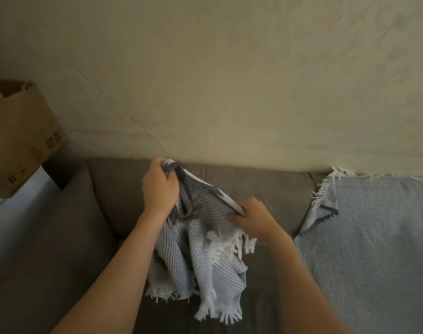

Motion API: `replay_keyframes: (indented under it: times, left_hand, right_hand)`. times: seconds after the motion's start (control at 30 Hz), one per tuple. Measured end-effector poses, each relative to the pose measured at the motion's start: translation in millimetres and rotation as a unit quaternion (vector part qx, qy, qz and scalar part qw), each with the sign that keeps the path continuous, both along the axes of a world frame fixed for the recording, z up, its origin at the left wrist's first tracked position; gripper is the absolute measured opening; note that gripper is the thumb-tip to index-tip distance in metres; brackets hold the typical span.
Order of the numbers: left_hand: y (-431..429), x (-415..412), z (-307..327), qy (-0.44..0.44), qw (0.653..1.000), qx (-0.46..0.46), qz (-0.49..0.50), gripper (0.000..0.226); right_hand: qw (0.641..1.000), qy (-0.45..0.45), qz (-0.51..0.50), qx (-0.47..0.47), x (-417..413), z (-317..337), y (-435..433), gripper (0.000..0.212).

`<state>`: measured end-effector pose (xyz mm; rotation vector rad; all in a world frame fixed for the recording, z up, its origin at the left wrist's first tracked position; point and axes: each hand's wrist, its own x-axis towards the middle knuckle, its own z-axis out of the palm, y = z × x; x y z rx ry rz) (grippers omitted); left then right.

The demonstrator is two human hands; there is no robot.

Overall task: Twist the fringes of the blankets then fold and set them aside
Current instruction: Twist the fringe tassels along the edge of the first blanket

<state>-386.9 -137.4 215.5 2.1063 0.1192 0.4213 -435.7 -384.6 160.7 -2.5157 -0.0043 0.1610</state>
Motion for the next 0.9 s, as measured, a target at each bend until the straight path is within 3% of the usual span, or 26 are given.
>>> replay_keyframes:
  times: [0.23,0.37,0.47,0.57,0.67,0.8,0.9]
  left_hand:
    - [1,-2,-8,0.031,0.999,0.010,0.000,0.013]
    - [10,5,-16,0.051,0.998,-0.001,0.021,0.018]
    - [15,9,-21,0.066,0.997,-0.007,0.043,0.024]
    - [14,8,-23,0.076,0.996,-0.004,0.052,0.028]
    - [12,7,-23,0.077,0.995,0.003,0.055,0.025]
    - [11,6,-22,0.071,0.996,-0.010,0.049,0.020]
    - [10,6,-21,0.068,0.997,-0.015,0.038,0.019]
  right_hand:
    - [0.993,0.054,0.004,0.101,2,4,1,0.019]
    - [0.981,-0.023,-0.032,0.190,-1,-9,3,0.009]
    - [0.961,-0.091,-0.054,0.254,-6,-15,10,0.032]
    - [0.964,-0.136,-0.054,0.221,-3,-16,15,0.024]
    - [0.973,-0.121,-0.048,0.192,0,-16,18,0.015]
    - [0.982,-0.100,-0.052,0.151,1,-17,21,0.041]
    - [0.986,-0.110,-0.053,0.113,0,-14,25,0.043]
